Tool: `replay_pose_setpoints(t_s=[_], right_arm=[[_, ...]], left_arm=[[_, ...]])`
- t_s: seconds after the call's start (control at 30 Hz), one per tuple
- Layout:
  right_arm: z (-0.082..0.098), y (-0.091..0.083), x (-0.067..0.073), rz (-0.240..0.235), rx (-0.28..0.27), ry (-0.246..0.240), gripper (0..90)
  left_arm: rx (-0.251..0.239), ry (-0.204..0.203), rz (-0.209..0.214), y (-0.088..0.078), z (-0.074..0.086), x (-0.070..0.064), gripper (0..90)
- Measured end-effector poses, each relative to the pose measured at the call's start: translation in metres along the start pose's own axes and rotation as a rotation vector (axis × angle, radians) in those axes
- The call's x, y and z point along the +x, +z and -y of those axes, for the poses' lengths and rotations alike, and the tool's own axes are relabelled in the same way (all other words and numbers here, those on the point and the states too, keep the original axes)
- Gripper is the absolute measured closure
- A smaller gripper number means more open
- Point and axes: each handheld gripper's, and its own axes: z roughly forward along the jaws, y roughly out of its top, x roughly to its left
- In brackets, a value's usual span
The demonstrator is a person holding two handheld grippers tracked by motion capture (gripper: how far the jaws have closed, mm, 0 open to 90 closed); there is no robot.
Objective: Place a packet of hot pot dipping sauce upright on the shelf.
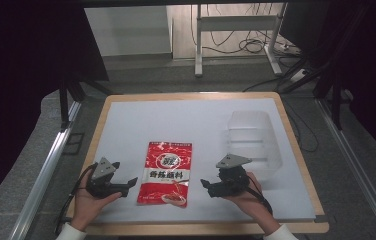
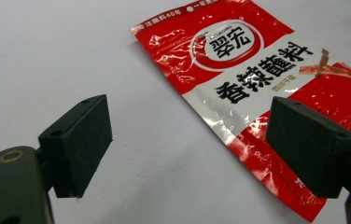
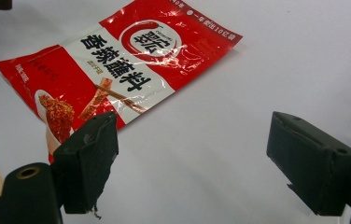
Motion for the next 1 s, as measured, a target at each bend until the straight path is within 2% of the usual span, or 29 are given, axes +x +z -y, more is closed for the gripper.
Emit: replay_pose_setpoints(t_s=[0.13, 0.27, 0.37, 0.47, 0.63, 0.83, 0.9, 1.0], right_arm=[[0.008, -0.003, -0.005, -0.018, 0.0, 0.031, 16.8], [0.015, -0.01, -0.008, -0.018, -0.01, 0.049, 17.3], [0.01, -0.014, -0.005, -0.02, -0.029, 0.048, 17.8], [0.007, -0.015, -0.002, -0.029, -0.039, 0.051, 19.0], [0.0, -0.013, 0.006, -0.029, -0.018, 0.001, 19.9], [-0.006, -0.012, 0.005, -0.035, -0.019, 0.004, 22.1], [-0.01, -0.013, 0.006, -0.037, -0.023, -0.015, 23.0], [-0.021, -0.015, 0.007, -0.043, -0.036, -0.038, 23.5]], left_arm=[[-0.002, -0.006, 0.006, 0.003, 0.0, 0.0, 14.8], [0.007, -0.001, 0.031, 0.007, 0.0, -0.003, 15.1], [0.001, 0.022, 0.031, 0.005, 0.001, -0.006, 15.1], [-0.026, 0.033, 0.035, 0.002, 0.002, -0.007, 15.0], [-0.04, 0.064, 0.039, 0.001, 0.004, -0.008, 14.6], [-0.038, 0.047, 0.043, 0.0, 0.002, -0.003, 16.8], [-0.032, 0.035, 0.052, 0.001, 0.002, -0.003, 17.6], [-0.014, 0.042, 0.056, 0.005, 0.0, -0.003, 18.2]])
